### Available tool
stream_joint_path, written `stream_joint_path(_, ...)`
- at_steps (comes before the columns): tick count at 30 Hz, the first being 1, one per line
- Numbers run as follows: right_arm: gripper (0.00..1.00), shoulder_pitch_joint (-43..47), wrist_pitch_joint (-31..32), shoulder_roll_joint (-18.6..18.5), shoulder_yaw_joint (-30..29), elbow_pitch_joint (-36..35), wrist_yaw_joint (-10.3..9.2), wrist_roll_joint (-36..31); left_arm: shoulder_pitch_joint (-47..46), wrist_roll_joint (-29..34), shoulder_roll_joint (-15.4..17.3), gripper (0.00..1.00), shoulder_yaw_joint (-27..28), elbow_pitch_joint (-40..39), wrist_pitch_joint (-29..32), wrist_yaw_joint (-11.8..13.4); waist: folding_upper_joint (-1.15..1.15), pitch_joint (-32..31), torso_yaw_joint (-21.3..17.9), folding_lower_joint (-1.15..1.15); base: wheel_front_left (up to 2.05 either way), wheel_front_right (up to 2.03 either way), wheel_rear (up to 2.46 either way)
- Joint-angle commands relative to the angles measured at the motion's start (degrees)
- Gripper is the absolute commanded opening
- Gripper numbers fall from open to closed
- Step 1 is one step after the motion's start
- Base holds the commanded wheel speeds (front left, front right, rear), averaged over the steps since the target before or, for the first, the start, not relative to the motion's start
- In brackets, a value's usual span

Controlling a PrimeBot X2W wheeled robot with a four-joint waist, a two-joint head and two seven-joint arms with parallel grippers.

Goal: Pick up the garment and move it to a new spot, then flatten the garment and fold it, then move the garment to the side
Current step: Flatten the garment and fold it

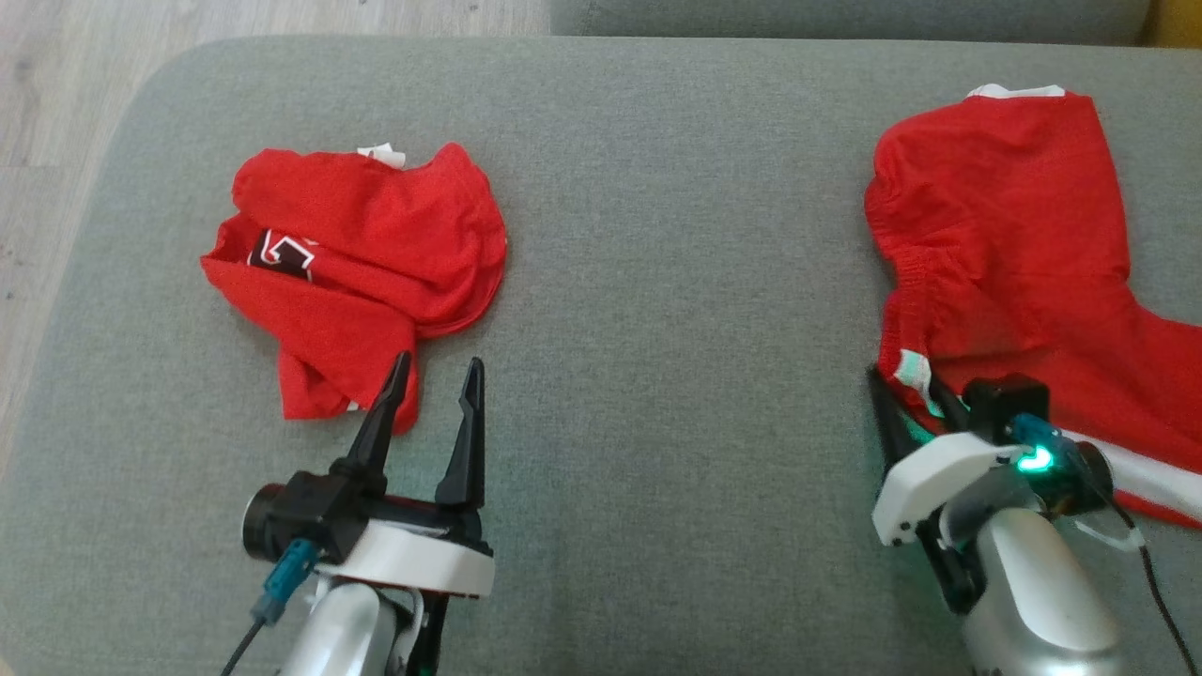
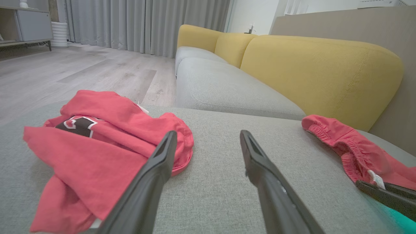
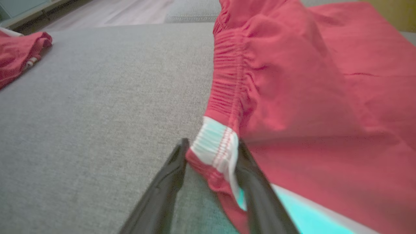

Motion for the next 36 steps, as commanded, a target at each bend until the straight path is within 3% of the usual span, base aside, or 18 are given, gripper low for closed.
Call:
stream_joint_path(1, 0.0, -2.98, -1.32, -0.21, 2.35, -1.34, -0.04, 1.24, -2.35, -0.5, 0.05, 1.0, 1.32, -1.68, -0.29, 0.22, 0.0, -0.06, -0.07, 0.0, 0.0, 0.0, 0.0)
stream_joint_path(9, 0.0, -4.25, -4.97, -0.21, 12.95, -2.58, -0.04, 8.73, -2.42, -0.87, 0.05, 1.0, 1.41, -1.66, -0.29, 0.55, 0.0, -1.03, -1.12, 0.0, 0.0, 0.0, 0.0)
stream_joint_path(17, 0.0, -3.93, -4.65, -0.21, 19.68, -3.92, -0.04, 12.77, -2.27, -0.63, 0.05, 1.0, 2.16, -1.36, -0.29, 0.37, 0.0, -1.72, -1.64, 0.0, 0.0, 0.0, 0.0)
stream_joint_path(18, 0.92, -3.87, -4.95, -0.21, 20.17, -4.01, -0.04, 12.6, -2.21, -0.53, 0.05, 1.0, 2.19, -1.32, -0.29, 0.3, 0.0, -1.81, -1.78, 0.0, 0.0, 0.0, 0.0)
stream_joint_path(19, 1.0, -3.78, -5.29, -0.21, 20.38, -4.02, -0.04, 12.37, -2.14, -0.44, 0.05, 1.0, 2.26, -1.27, -0.29, 0.24, 0.0, -1.93, -1.98, 0.0, 0.0, 0.0, 0.0)
stream_joint_path(27, 1.0, -0.98, -8.06, -0.21, 15.28, -6.5, -0.04, 10.52, -1.94, 0.67, 0.08, 1.0, 2.64, -0.73, -0.29, -0.61, 0.0, -3.25, -5.62, 0.0, 0.0, 0.0, 0.0)
stream_joint_path(36, 1.0, 10.69, -9.65, -0.21, -3.33, -13.62, -0.04, 2.08, -2.18, 1.22, 0.2, 1.0, 1.43, 0.58, -0.29, -1.69, 0.0, -3.08, -12.15, 0.0, 0.0, 0.0, 0.0)
